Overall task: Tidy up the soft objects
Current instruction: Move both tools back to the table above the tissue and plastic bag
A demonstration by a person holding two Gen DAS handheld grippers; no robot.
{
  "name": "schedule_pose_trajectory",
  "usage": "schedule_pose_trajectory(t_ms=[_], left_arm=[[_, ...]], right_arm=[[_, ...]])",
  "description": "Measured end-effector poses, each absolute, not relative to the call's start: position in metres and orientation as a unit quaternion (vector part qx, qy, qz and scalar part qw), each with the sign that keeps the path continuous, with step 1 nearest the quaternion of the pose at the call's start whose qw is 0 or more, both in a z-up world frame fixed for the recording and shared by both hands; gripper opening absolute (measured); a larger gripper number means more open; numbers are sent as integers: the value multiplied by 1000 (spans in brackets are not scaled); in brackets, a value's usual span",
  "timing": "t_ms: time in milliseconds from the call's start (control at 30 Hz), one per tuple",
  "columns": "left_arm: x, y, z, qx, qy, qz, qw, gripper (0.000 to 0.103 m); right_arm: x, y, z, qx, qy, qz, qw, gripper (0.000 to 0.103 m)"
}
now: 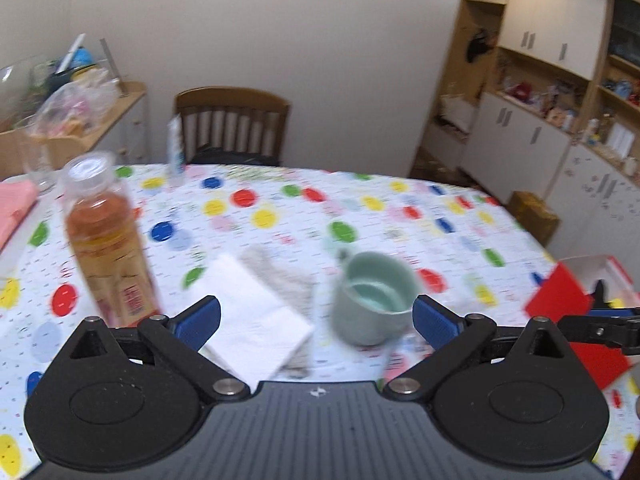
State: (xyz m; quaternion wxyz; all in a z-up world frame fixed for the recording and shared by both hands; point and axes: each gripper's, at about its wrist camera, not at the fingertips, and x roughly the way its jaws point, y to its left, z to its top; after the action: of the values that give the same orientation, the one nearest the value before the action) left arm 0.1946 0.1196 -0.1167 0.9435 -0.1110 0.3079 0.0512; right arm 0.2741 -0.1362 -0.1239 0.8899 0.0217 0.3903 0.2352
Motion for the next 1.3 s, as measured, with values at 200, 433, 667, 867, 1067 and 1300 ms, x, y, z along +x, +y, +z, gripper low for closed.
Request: schedule_pose_trajectory(t_ms=[200,433,667,867,1067,1300], left_arm=[[199,146,-144,-111,324,96,935,103],[214,155,-177,-98,350,133,922,103],[231,172,-201,-162,372,167,898,102],[247,165,-215,-157,383,166,895,100],[257,162,-228,-154,398,156,890,72],[258,168,-233,-170,398,159,887,40]], right_arm=[[286,-103,-137,10,397,247,884,101],[311,-67,-138,-17,404,264,876,90],[332,-50,-158,-18,434,262,862,80],[340,-43,-172,-23,446,253,858,72],[344,-40,-181,-34,453,257,853,63],[343,-44,-185,-26,453,258,853,43]])
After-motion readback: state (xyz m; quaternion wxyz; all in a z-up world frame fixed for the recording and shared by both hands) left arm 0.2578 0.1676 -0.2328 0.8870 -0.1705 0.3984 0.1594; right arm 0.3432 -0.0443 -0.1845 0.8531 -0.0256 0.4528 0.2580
